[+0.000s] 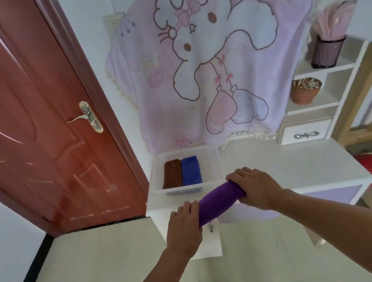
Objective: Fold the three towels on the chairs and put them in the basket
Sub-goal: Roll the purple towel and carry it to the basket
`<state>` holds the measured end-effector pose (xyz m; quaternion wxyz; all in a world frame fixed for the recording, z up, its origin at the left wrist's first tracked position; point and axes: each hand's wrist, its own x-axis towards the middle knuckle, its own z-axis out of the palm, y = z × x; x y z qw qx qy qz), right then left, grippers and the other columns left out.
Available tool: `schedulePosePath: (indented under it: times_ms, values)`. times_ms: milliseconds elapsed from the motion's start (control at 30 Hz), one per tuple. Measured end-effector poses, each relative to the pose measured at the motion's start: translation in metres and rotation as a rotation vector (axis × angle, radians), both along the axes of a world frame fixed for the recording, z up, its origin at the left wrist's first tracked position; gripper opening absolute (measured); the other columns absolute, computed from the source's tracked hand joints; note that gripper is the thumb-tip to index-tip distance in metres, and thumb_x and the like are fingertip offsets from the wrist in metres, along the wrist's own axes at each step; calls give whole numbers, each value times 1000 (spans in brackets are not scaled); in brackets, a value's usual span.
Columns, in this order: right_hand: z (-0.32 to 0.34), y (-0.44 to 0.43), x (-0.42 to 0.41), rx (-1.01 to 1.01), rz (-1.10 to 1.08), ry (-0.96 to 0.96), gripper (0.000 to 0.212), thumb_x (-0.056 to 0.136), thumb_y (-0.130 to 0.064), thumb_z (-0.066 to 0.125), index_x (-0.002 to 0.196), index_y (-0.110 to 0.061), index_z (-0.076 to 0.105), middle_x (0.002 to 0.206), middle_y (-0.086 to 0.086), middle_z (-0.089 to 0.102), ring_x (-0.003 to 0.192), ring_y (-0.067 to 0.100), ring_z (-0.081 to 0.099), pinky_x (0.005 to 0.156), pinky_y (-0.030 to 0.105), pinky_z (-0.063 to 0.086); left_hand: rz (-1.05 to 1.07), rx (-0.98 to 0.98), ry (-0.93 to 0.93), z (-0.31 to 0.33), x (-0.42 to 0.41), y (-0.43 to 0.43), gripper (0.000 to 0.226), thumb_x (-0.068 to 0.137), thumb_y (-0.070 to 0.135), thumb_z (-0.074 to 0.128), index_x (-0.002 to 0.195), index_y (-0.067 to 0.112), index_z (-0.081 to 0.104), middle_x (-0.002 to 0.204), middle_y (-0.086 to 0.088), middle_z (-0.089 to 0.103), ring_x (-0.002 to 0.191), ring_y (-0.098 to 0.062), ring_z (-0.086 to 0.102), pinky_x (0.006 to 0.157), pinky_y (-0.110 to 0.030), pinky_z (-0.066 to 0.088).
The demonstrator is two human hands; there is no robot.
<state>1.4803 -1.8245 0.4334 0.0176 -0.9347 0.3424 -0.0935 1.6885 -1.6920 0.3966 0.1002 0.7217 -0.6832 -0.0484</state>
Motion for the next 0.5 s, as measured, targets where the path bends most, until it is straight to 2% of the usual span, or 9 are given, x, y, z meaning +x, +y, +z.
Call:
schedulePosePath:
  times_ms: [100, 233, 367, 500]
  values:
    - [3, -47, 15, 84, -42, -60, 50, 77, -29, 69, 125, -23, 53, 115, -4, 63, 100, 17, 58, 75, 22, 38, 39, -3, 146, -3, 13, -52, 56, 84, 29, 67, 133, 23, 42, 124, 5, 53, 109, -9, 53, 90, -16, 44]
    - [-5, -115, 33, 271, -97, -75, 59, 78, -31, 71, 131, -26, 45, 122, -8, 59, 105, 13, 56, 80, 20, 41, 85, 60, 244, -18, 24, -114, 54, 83, 35, 68, 129, 24, 43, 121, 6, 54, 109, -9, 52, 90, -16, 45]
    - [-15, -183, 56, 431, -89, -81, 61, 76, -22, 71, 130, -27, 43, 117, -9, 58, 97, 11, 55, 79, 21, 44, 176, 136, 305, -35, 29, -171, 52, 82, 36, 68, 125, 22, 44, 118, 3, 56, 106, -12, 54, 91, -23, 50]
    - [-28, -256, 80, 614, -109, -146, 59, 74, -19, 68, 128, -28, 44, 106, -6, 61, 90, 13, 59, 74, 25, 49, 343, 182, 500, -46, 25, -223, 53, 76, 29, 71, 120, 21, 44, 111, 3, 55, 97, -13, 56, 86, -29, 53]
